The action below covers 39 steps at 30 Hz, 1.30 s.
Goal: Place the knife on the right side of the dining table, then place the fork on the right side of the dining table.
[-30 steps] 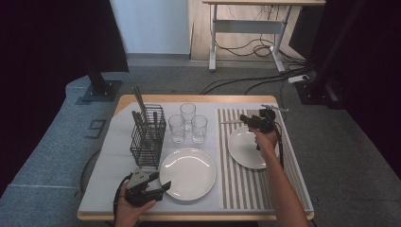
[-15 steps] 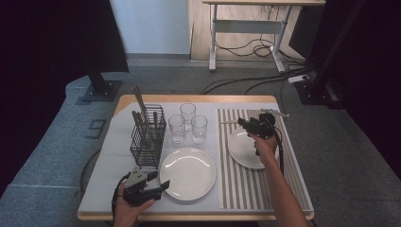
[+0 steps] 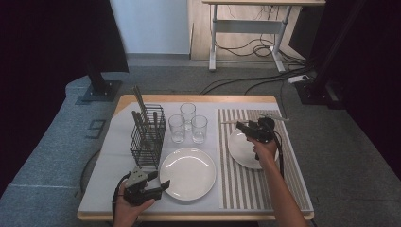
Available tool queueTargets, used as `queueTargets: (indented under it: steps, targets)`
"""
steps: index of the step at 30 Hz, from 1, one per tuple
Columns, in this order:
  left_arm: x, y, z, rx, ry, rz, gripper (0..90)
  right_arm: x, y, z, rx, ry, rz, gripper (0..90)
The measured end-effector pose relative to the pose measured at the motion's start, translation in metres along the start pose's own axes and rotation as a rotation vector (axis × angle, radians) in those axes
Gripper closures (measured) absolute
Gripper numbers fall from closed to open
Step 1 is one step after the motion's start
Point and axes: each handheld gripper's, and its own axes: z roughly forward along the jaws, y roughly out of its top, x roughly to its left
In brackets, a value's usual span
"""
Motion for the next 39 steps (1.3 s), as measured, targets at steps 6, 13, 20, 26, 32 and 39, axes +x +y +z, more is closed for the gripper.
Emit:
queueTargets:
  steps: [6, 13, 20, 26, 32, 39]
  targets:
    - [0.000, 0.000, 0.001, 0.004, -0.003, 0.001, 35.8, 0.003, -0.007, -0.005, -0.002, 0.004, -0.021, 32.8]
    - [-0.001, 0.000, 0.002, 0.005, -0.002, 0.000, 35.8, 0.005, -0.016, -0.009, 0.000, 0.014, -0.022, 32.4]
    - [-0.001, -0.001, 0.002, 0.007, -0.003, 0.000, 35.5, 0.013, -0.027, -0.010, 0.006, 0.025, -0.052, 32.4]
    - [-0.001, 0.000, 0.001, 0.005, -0.003, 0.001, 35.5, 0.018, -0.035, -0.013, 0.008, 0.038, -0.058, 31.9]
    - [-0.001, -0.001, 0.002, 0.009, -0.004, 0.002, 35.4, 0.021, -0.039, -0.019, -0.008, 0.050, -0.067, 32.0]
    - [-0.001, -0.001, 0.004, 0.019, -0.007, 0.006, 35.1, 0.024, -0.039, -0.023, -0.020, 0.058, -0.074, 32.0]
